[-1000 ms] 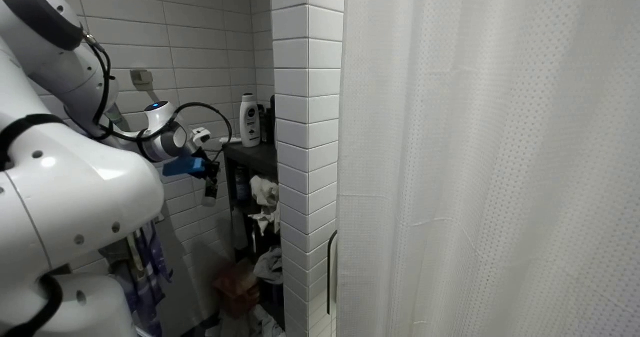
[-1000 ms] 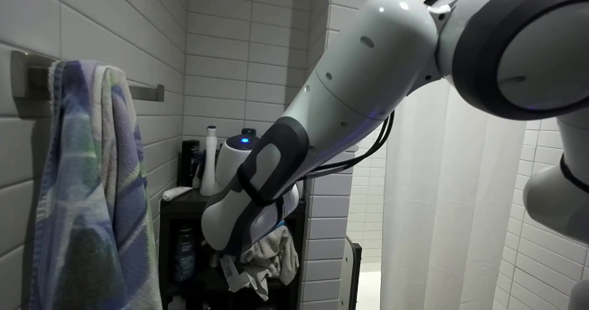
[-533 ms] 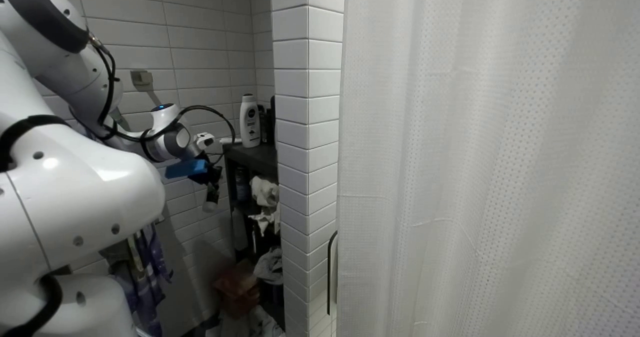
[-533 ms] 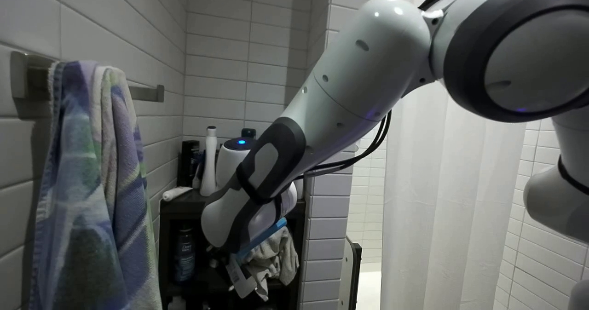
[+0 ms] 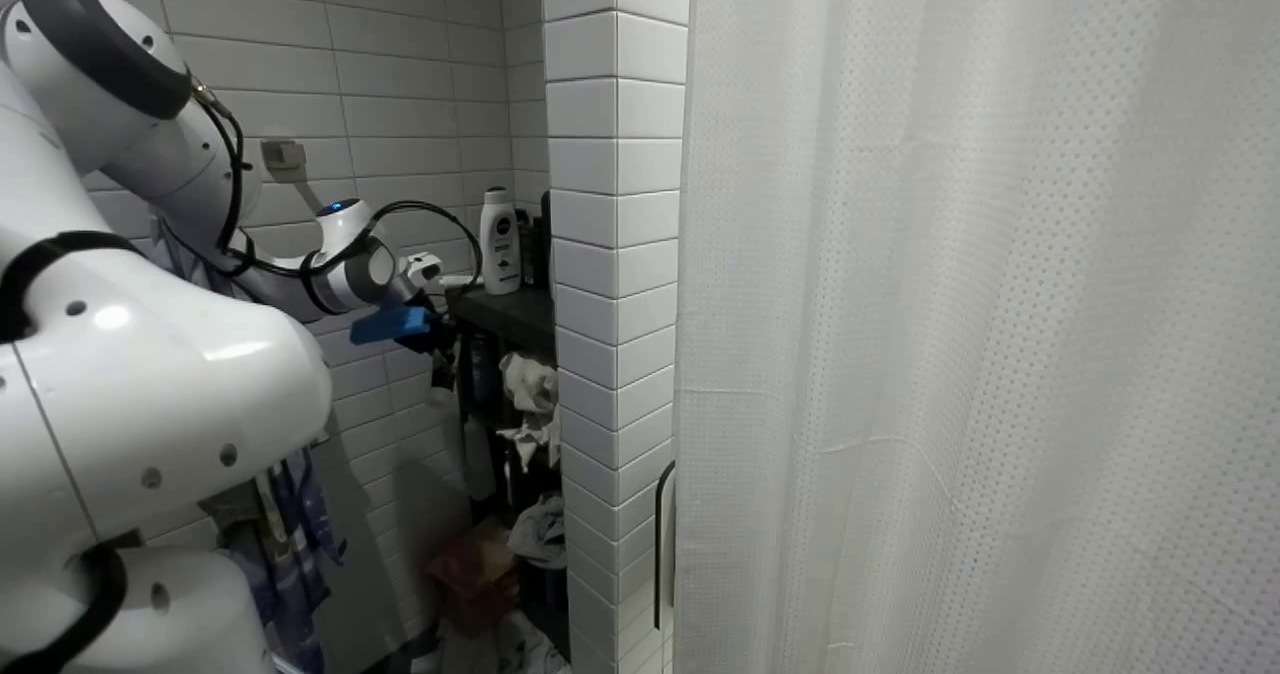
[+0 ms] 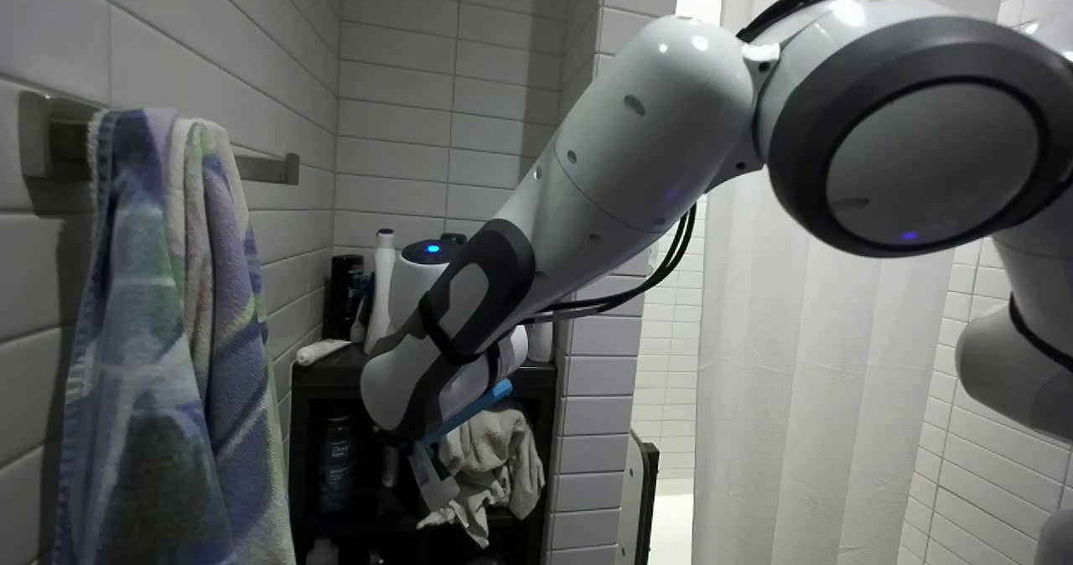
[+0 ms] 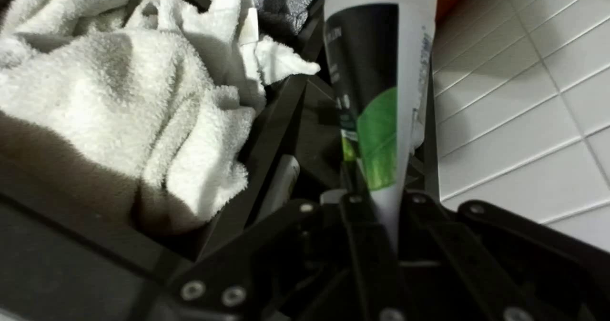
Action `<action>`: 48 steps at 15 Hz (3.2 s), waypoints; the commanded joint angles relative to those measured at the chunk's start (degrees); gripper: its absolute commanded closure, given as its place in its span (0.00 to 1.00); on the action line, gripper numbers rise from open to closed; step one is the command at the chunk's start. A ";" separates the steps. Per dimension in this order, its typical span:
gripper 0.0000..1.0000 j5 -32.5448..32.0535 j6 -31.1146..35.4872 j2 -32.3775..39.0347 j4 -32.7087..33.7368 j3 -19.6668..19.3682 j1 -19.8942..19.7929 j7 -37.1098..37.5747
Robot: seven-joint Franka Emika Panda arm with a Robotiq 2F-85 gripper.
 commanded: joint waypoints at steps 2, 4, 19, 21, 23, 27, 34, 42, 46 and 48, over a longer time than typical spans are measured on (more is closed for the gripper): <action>0.97 0.92 -2.07 -2.94 5.58 -0.09 -2.51 0.91; 0.97 1.48 -3.76 -2.57 6.80 1.33 -3.72 0.09; 0.97 7.80 -15.32 -2.27 8.96 2.97 -3.28 -2.23; 0.97 5.90 -13.61 -2.82 8.48 -0.53 -1.07 -0.42; 0.97 3.74 -10.81 -2.54 9.30 -5.78 1.14 1.35; 0.97 0.20 -8.25 -1.91 12.71 -16.95 5.28 4.20; 0.97 0.86 -6.05 -0.92 10.81 -18.06 7.05 3.51; 0.97 2.29 -7.39 0.14 2.00 -12.69 11.60 2.03; 0.97 3.11 -9.15 -2.08 2.51 -8.79 8.53 1.80; 0.97 3.51 -10.04 -2.55 3.15 -6.97 6.63 1.32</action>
